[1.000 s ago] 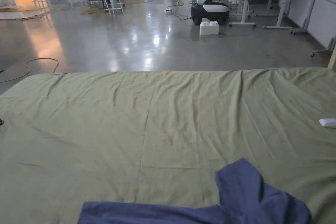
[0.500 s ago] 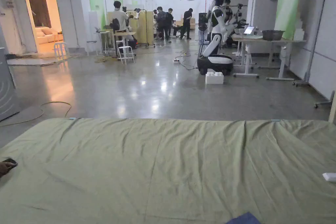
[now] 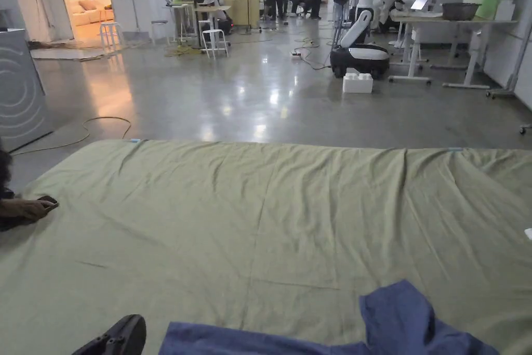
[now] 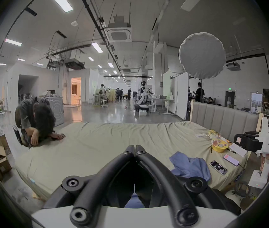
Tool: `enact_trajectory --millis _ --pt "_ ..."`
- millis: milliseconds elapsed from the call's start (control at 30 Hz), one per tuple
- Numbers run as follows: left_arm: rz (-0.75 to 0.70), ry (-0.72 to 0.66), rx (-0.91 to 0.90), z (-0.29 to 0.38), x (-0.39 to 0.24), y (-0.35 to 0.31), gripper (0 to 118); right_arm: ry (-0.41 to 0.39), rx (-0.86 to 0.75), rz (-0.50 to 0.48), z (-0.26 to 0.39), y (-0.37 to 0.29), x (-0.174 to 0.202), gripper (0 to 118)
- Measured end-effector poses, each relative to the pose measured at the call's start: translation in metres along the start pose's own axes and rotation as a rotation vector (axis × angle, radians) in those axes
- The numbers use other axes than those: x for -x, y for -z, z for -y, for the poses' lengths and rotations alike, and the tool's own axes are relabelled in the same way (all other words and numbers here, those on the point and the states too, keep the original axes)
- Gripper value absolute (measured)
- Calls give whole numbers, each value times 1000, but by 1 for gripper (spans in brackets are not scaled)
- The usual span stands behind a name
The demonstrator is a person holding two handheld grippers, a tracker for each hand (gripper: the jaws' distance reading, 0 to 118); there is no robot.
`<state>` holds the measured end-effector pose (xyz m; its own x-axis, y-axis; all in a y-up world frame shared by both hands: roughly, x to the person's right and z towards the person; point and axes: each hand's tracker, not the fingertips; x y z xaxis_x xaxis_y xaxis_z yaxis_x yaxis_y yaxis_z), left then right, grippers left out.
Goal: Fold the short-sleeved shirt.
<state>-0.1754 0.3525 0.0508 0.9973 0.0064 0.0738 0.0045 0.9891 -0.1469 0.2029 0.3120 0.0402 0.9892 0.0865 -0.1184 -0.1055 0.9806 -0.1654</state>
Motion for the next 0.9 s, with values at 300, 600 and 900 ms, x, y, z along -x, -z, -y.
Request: enact_trajectory --millis 300,600,900 --pt "-61 19 45 2 19 2 0 34 60 22 9 4 -4 0" --pt "24 -121 294 34 52 87 6 54 133 21 25 14 -11 0" --pt "20 -153 637 100 93 264 89 135 265 78 54 24 -33 0"
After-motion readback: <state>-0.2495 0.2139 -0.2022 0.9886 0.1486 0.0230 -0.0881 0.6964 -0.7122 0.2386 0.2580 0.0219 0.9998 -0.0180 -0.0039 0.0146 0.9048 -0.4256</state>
